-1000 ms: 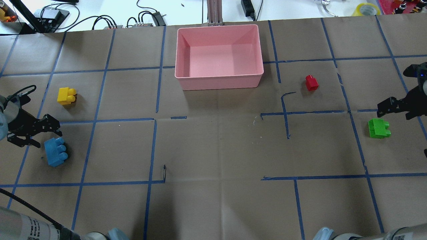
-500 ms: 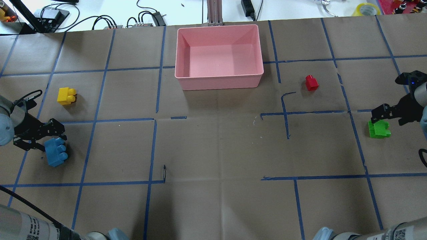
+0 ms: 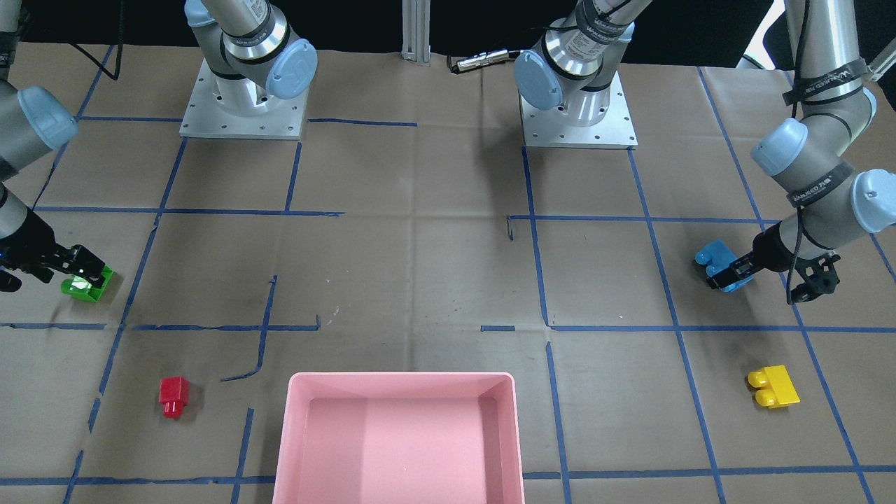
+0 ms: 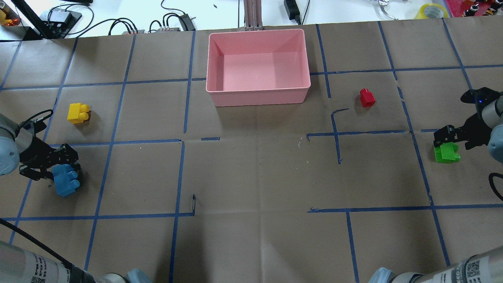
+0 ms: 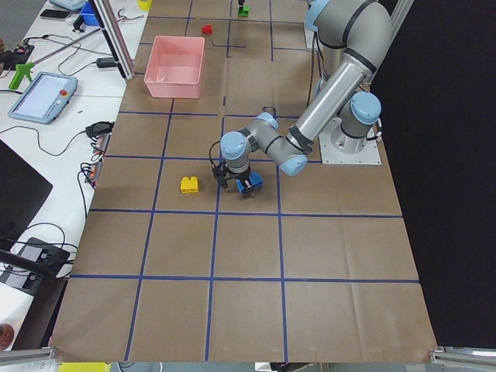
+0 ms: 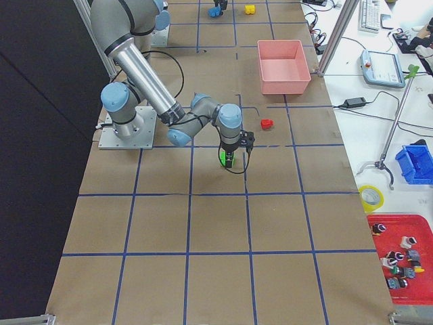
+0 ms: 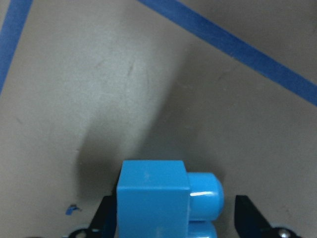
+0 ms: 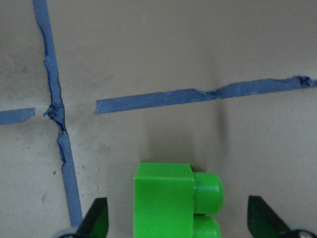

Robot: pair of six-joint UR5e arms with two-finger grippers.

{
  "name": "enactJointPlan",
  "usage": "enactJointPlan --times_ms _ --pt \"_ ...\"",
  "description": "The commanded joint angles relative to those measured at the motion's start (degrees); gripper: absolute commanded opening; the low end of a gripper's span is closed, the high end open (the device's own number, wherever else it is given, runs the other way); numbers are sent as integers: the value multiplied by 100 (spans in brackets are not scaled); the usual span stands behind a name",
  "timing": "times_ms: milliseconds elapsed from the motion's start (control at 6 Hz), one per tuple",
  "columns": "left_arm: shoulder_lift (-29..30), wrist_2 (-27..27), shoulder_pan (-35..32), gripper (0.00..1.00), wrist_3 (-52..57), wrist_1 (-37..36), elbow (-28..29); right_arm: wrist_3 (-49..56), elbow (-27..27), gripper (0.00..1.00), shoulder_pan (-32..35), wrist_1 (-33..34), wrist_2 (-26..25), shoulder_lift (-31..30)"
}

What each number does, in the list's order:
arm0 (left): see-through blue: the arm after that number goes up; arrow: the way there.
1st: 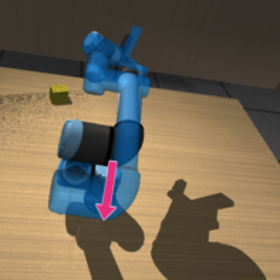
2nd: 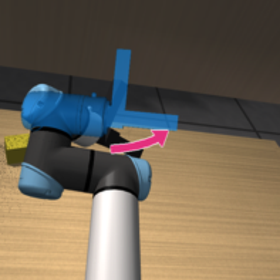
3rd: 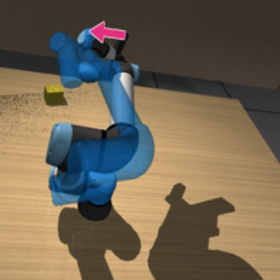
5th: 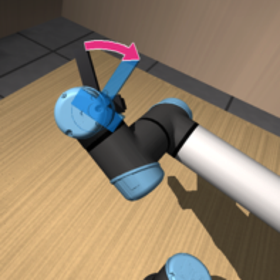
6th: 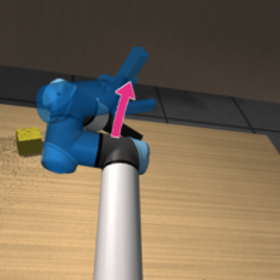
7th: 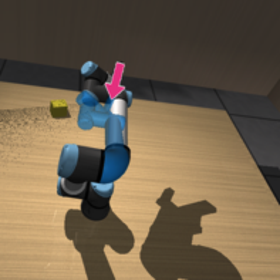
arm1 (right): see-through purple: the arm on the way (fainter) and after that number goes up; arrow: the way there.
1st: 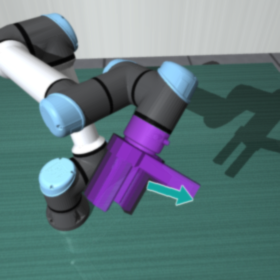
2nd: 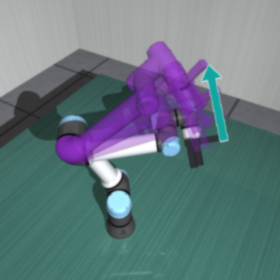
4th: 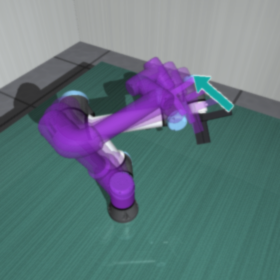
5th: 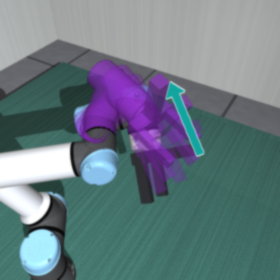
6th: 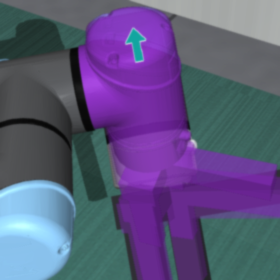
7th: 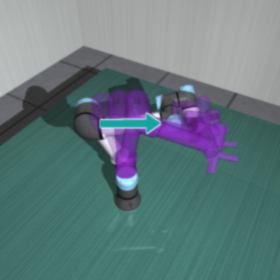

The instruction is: Put all blocks into box

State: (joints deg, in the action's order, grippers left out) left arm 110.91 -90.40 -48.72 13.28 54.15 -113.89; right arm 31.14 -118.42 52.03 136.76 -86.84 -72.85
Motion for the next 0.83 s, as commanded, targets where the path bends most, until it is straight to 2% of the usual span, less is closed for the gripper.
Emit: enactJointPlan --times_ms 0,167,333,500,667 --pt "-25 -30 3 52 -1 8 -1 6 -84 98 0 26 -9 86" --pt "-34 -30 3 38 -1 17 -1 -3 -154 96 0 18 -9 86" --pt "-69 -39 3 22 69 104 77 23 -172 88 0 9 -70 86" --pt "-156 -39 -15 7 113 114 130 276 -129 76 0 0 -53 78" --pt "-340 -39 -58 1 296 227 357 313 -94 59 0 -18 -70 60"
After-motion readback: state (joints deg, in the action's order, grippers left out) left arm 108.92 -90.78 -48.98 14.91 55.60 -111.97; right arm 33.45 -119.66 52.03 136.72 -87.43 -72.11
